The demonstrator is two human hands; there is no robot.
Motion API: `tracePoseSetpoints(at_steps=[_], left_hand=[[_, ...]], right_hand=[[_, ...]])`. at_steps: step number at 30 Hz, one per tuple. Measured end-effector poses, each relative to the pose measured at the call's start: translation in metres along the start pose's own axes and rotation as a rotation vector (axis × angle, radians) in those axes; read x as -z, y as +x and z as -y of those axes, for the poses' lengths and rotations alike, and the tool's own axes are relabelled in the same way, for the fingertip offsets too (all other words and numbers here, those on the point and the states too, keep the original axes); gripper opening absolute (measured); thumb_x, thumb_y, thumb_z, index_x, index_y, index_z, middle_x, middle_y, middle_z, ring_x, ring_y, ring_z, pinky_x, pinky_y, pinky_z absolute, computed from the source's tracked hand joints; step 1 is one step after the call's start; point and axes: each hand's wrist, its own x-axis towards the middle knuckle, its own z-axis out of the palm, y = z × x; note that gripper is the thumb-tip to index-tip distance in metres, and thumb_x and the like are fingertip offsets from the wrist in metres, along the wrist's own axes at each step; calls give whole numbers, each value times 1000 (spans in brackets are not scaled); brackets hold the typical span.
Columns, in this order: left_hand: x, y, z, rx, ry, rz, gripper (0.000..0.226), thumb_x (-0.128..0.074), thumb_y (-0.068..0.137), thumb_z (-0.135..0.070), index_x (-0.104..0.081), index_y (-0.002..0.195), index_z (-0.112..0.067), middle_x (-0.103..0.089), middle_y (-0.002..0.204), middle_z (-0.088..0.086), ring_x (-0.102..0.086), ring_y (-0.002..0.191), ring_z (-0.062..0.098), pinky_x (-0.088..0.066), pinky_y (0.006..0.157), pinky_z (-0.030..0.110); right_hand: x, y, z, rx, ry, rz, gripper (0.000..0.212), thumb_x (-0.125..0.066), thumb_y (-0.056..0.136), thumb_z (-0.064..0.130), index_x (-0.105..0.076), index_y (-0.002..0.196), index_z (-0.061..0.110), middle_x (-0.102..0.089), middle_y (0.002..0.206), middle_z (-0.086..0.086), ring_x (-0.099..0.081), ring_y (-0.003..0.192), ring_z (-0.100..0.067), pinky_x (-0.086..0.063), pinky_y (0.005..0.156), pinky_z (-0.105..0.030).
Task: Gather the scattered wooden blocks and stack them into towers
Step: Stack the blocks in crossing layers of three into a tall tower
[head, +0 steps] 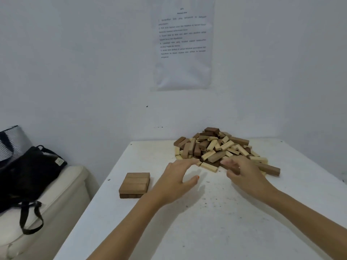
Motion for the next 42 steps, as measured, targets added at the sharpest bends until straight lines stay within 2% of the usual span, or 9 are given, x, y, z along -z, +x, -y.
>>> tracePoseSetpoints(at_steps=[4,7,12,18,24,26,30,37,42], left_hand=[[-28,37,0,-31,-27,-176,26,-56,94,-24,-63,118,-17,-62,117,-7,-51,113,7,-35,97,16],[-42,60,-4,-6,-47,-280,17,-57,94,-22,-67,107,-16,-65,106,-6,-53,103,7,-35,85,7],[-59,87,-7,4,-15,-343,21,-64,90,-24,-67,107,-14,-66,103,-4,-55,99,9,-44,86,22],[-76,101,2,30,-14,-286,27,-72,82,-24,-66,107,-17,-61,100,-7,-52,97,12,-44,83,24],[-82,103,3,16,-71,-377,27,-76,78,-15,-68,103,-15,-64,95,-5,-56,89,10,-49,80,27],[-82,101,2,5,-105,-404,30,-76,77,-13,-69,106,-14,-65,94,-5,-56,85,6,-49,76,20],[-72,100,-4,33,-291,-457,31,-77,75,-9,-69,104,-13,-66,87,-4,-61,80,5,-49,72,13],[-34,109,-17,198,-740,-537,27,-76,78,-8,-70,101,-20,-70,89,-5,-64,82,5,-52,73,15],[-9,128,-12,351,-1168,-588,33,-63,89,-6,-63,119,-19,-67,111,1,-64,102,11,-54,74,16]], right_hand=[[6,2,-23,-21,-75,-203,19,-65,86,5,-67,97,20,-62,96,7,-57,95,-10,-50,88,-30],[5,0,-29,-52,-187,-288,13,-71,83,16,-70,96,20,-65,90,8,-51,94,-12,-47,88,-37],[-2,3,-40,-64,-363,-206,24,-70,83,40,-64,104,29,-63,104,12,-50,109,-13,-36,97,-33],[-3,7,-49,-34,-262,-257,16,-73,83,32,-64,96,32,-61,92,20,-51,99,-10,-27,85,-27],[-2,7,-52,-28,-82,-305,27,-82,74,22,-64,91,34,-63,83,20,-56,87,-9,-46,86,-41],[1,6,-48,-37,66,-359,27,-82,74,16,-67,92,29,-62,82,17,-55,85,-6,-47,81,-30],[11,9,-35,-149,370,-399,26,-80,77,10,-69,97,21,-65,82,5,-57,79,-10,-45,68,-9],[41,43,-22,-339,801,-353,22,-56,94,6,-62,110,18,-69,92,-10,-69,82,-16,-53,61,-19],[41,82,-24,-335,774,-253,25,-45,97,5,-65,109,15,-62,80,-4,-52,53,-7,-44,45,-15]])
